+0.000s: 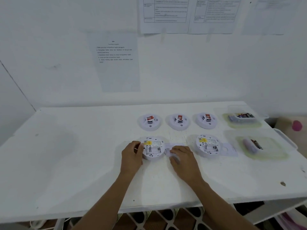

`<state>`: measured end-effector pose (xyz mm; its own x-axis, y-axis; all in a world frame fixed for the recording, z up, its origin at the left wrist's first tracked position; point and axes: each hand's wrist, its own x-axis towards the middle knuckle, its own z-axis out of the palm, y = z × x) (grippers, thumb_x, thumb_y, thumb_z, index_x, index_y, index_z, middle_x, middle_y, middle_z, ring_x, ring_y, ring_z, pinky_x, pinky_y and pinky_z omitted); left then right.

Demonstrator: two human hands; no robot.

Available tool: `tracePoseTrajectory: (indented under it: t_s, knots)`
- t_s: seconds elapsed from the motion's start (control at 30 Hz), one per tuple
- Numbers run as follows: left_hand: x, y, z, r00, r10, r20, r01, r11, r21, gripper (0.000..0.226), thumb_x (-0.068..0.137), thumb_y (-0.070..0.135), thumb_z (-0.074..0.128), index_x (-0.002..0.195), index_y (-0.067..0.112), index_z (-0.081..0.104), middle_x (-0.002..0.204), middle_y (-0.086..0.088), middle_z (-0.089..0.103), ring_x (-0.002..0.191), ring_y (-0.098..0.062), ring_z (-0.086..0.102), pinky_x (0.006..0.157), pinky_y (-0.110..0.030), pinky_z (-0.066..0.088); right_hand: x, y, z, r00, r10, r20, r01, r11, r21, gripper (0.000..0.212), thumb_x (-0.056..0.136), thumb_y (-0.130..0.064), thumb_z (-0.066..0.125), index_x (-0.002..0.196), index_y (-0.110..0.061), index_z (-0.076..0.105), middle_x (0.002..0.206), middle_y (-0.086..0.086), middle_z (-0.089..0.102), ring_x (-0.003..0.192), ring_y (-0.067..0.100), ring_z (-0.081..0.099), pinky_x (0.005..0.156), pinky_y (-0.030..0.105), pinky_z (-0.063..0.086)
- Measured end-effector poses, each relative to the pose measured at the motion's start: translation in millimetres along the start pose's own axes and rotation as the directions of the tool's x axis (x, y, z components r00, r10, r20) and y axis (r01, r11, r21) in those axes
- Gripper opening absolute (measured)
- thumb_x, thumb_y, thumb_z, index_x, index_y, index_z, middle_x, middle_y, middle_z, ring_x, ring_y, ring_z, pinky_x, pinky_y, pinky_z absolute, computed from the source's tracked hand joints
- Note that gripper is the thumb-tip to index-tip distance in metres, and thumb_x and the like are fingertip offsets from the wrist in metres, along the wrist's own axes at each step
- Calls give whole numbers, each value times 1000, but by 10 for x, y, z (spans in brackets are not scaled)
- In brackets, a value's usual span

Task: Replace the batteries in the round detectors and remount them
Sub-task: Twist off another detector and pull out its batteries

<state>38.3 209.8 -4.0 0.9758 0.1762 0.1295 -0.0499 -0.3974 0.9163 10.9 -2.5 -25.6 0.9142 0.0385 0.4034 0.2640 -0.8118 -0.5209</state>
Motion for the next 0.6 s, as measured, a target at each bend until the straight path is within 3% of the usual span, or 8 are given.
tracePoseTrajectory:
  t_s: [0.1,0.17,0.27,0.37,0.43,0.53,0.6]
  knots:
    - [41,2,-28,999,-44,-3,44,998,-51,17,100,22,52,94,11,64,89,-10,66,52,-19,56,47,-21,45,11,8,14,1000,17,-14,-17,999,43,25,83,-22,63,104,-12,72,107,1,69,106,19,59,97,19,38]
    - [117,26,-62,999,-37,-9,37,999,-37,17,100,25,51,98,13,63,95,-8,65,70,-19,60,61,-22,46,41,14,17,998,48,-52,-44,996,74,24,83,-21,62,103,-12,72,105,1,69,103,19,60,94,20,40]
    - [319,113,-76,999,41,20,-42,998,55,22,99,27,53,115,13,60,112,-3,60,91,-13,58,78,-22,44,152,-20,-12,992,95,-87,-85,989,119,17,86,-13,62,101,-13,71,103,-2,68,100,15,57,87,17,38]
    - [606,190,8,988,69,139,-94,980,177,35,98,28,56,130,15,52,130,-4,53,119,-20,49,98,-30,40,379,-82,-46,993,85,-78,-71,983,169,18,90,-9,56,100,-16,69,101,-5,67,100,11,54,87,19,39]
    - [799,276,85,982,96,164,-133,963,234,43,96,30,58,136,15,49,139,-6,48,131,-24,40,102,-29,32,568,-92,-55,992,102,-71,-85,974,209,21,90,-5,56,100,-18,70,101,-7,68,100,9,55,88,21,42]
    - [1112,381,242,979,108,174,-155,946,284,55,92,34,64,141,17,46,146,-5,44,135,-26,36,106,-33,30,802,-39,-50,989,140,49,-148,957,251,22,92,-7,55,103,-18,70,102,-6,68,99,9,57,88,25,46]
    - [1300,370,359,970,78,229,-153,930,334,69,82,48,66,142,22,45,149,-3,42,138,-26,36,113,-40,32,895,19,-46,970,163,179,-201,955,220,23,93,-8,53,106,-17,70,105,-3,67,96,8,57,89,26,47]
